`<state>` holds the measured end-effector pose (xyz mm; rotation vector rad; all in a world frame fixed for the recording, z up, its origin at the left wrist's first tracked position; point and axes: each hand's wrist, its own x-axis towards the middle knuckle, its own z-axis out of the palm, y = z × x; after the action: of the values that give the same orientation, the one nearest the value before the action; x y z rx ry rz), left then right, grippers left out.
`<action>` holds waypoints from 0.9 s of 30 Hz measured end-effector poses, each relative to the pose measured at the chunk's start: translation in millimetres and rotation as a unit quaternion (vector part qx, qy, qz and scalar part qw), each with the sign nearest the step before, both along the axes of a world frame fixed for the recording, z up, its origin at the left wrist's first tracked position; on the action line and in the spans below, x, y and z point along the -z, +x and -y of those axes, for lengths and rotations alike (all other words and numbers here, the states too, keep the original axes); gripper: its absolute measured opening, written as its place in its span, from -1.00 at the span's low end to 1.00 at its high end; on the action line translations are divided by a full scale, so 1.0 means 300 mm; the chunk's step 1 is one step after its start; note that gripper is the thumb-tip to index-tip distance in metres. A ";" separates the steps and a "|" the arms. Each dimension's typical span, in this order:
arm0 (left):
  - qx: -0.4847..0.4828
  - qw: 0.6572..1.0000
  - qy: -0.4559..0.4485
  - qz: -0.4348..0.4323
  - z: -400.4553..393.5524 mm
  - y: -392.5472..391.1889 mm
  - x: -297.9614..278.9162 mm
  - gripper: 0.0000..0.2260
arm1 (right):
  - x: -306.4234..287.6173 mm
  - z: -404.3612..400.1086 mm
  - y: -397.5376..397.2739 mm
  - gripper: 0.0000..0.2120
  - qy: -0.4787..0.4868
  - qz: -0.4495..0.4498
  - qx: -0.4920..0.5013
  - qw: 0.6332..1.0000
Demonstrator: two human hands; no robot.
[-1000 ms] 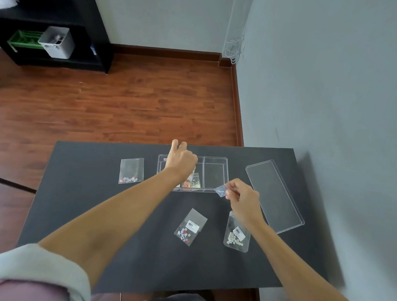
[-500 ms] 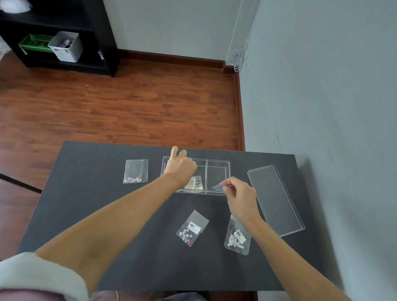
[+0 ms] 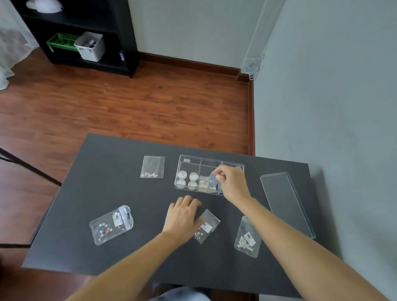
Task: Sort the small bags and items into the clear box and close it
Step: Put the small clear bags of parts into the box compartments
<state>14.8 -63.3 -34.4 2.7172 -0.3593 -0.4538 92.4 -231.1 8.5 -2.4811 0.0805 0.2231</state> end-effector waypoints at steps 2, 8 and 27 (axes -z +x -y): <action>-0.015 0.999 0.016 -0.035 0.030 -0.042 0.024 -0.46 | 0.021 -0.005 0.014 -0.84 -0.041 -0.007 -0.024 0.999; -0.040 0.998 0.023 -0.050 0.078 -0.092 0.045 -0.42 | 0.058 -0.002 0.053 -0.80 -0.187 -0.021 -0.096 0.977; -0.060 0.992 -0.052 -0.103 0.035 -0.059 -0.053 -0.71 | 0.093 0.007 0.041 -0.65 -0.169 0.075 -0.081 0.979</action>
<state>-2.8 -73.8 -18.6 2.5456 -0.1593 -0.6548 104.6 -233.1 -19.2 -2.8377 -0.1622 0.0950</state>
